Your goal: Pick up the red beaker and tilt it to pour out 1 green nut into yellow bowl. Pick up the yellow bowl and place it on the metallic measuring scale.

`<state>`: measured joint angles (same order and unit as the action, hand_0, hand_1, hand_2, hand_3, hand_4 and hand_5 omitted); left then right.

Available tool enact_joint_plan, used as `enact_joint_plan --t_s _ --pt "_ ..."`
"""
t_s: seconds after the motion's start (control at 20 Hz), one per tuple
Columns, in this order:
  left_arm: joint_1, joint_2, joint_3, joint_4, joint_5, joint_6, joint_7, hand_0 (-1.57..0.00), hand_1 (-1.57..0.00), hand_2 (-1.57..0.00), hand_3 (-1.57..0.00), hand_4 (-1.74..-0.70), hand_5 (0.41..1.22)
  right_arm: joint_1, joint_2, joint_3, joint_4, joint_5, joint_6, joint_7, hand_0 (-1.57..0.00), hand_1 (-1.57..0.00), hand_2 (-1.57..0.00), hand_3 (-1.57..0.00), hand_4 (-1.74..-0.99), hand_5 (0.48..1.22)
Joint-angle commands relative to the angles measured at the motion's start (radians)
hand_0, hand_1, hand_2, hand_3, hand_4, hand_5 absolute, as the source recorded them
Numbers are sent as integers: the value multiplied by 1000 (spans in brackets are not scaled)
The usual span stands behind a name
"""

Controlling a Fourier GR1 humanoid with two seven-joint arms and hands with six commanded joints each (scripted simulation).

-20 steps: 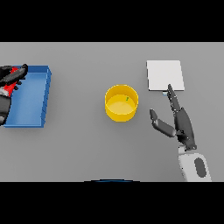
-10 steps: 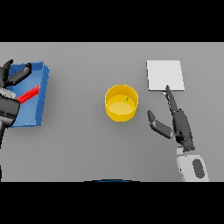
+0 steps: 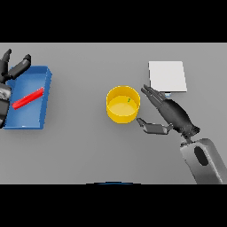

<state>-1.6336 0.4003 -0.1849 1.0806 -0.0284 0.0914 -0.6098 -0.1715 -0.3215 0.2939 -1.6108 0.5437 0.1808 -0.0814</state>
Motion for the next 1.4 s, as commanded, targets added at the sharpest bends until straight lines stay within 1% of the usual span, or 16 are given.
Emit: enact_joint_plan --t_s 0.0,0.1,0.2,0.25,0.45,0.55,0.6,0.65,0.7,0.8,0.85,0.9,0.95,1.15,1.3,1.35 --pt "-2 -3 14 5 -7 9 1 -6 -6 -5 -4 -719 664 -32 -19 33 11 41 21 -17 1 1 1 1 -1220 701" --pt "-3 0 30 12 -26 16 1 -4 -3 -3 -2 -716 667 -111 -64 97 53 132 61 -58 1 1 1 1 -1233 703" --pt "-8 9 53 18 -45 31 0 -2 -2 -2 -1 -712 672 -181 -95 154 78 200 101 -96 1 1 1 1 -1228 703" --pt "-9 22 63 10 -60 28 0 -1 -1 -1 -1 -712 676 -213 -98 186 96 230 122 -108 1 1 1 1 -1223 705" --pt "-1 61 104 3 -100 38 0 0 0 0 0 -719 684 -306 -116 251 172 284 170 -160 1 1 1 1 -1212 705" --pt "-4 72 121 6 -118 46 0 0 0 0 1 -722 688 -343 -110 280 215 306 195 -163 1 1 1 1 -1219 705" --pt "3 76 142 0 -137 57 0 0 1 1 1 -722 687 -362 -104 303 240 322 213 -159 1 1 1 1 -1223 705" --pt "0 82 149 4 -142 60 0 1 1 1 1 -722 688 -384 -96 320 269 341 213 -151 1 1 1 1 -1223 704" --pt "0 103 162 1 -163 65 0 1 1 1 1 -722 687 -406 -91 336 292 351 229 -154 1 1 1 1 -1224 703" --pt "3 125 185 -1 -184 74 0 1 1 1 1 -724 688 -437 -81 358 331 372 233 -157 1 1 1 1 -1231 703" --pt "12 127 201 -4 -200 76 0 1 1 1 1 -724 687 -460 -69 367 377 383 232 -149 1 1 1 1 -1239 705" --pt "8 136 212 0 -208 88 0 1 1 1 1 -724 688 -474 -62 377 394 389 237 -152 1 1 1 1 -1250 708" --pt "10 140 213 -2 -213 89 0 1 1 1 1 -723 688 -476 -63 386 401 394 241 -160 1 1 1 1 -1259 714" --pt "-2 170 263 9 -260 114 0 1 1 1 1 -716 686 -517 -45 411 449 406 278 -162 1 1 1 1 -1281 740" --pt "-6 203 311 23 -302 138 0 1 1 1 1 -719 686 -527 -23 408 469 393 306 -146 1 1 1 1 -1305 763" --pt "-5 216 324 26 -317 144 0 1 1 1 1 -716 685 -524 -13 405 475 392 309 -127 1 1 -1 -18 -1319 787"
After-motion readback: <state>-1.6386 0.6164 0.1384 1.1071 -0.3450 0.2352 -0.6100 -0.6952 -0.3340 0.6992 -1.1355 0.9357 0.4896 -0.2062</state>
